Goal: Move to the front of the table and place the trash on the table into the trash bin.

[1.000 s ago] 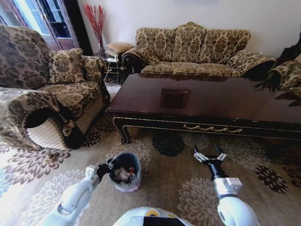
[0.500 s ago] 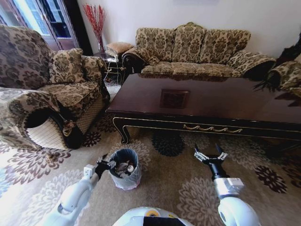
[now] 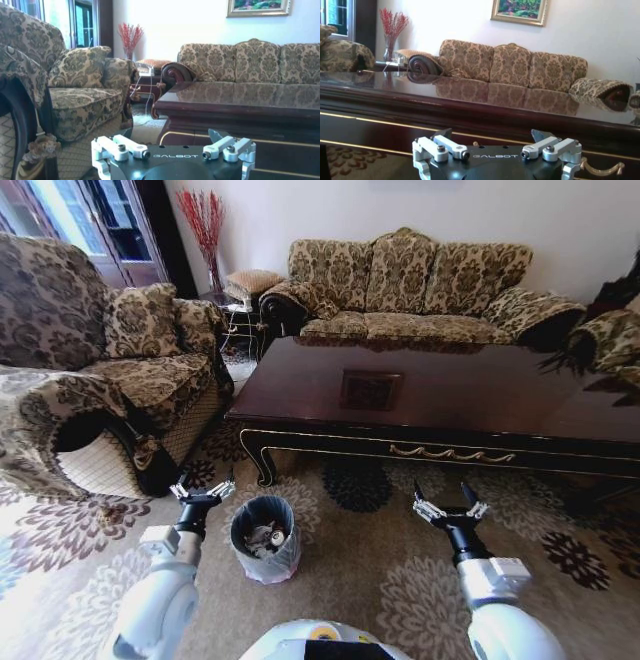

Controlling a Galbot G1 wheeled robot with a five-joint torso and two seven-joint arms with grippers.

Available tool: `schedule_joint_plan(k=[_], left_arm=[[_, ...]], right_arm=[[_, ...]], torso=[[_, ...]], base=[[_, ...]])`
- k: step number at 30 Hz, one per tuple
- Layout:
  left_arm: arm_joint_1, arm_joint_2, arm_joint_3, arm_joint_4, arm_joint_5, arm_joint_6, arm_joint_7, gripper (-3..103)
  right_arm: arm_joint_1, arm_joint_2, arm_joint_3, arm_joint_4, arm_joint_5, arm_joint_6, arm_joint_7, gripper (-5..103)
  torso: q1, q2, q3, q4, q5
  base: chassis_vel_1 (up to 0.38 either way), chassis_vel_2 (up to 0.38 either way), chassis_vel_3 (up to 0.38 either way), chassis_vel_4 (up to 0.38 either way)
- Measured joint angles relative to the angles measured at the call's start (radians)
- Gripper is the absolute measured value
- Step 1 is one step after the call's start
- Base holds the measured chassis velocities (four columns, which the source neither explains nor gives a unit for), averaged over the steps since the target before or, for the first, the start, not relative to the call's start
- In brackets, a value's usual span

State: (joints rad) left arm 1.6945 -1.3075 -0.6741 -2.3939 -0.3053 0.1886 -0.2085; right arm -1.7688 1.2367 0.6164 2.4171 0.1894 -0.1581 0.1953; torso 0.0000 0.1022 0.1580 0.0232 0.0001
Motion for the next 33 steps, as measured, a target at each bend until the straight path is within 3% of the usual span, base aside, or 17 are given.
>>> schedule_joint_plan(k=[15, 33], left_arm=[[0.029, 0.000, -0.016, -0.012, 0.018, -0.022, 0.011, 100], [0.041, 0.000, -0.013, -0.021, 0.019, -0.032, 0.024, 100]], right_arm=[[-0.003, 0.003, -0.035, 0.011, -0.032, -0.003, 0.008, 100], [-0.013, 0.012, -0.035, 0.012, -0.056, 0.015, 0.008, 100]], torso=[[0.000, 0.001, 0.000, -0.0001, -0.0001], [0.000, 0.001, 0.001, 0.0000, 0.0003]], base=[[-0.124, -0.115, 0.107, 0.107], [-0.320, -0.322, 0.322, 0.326]])
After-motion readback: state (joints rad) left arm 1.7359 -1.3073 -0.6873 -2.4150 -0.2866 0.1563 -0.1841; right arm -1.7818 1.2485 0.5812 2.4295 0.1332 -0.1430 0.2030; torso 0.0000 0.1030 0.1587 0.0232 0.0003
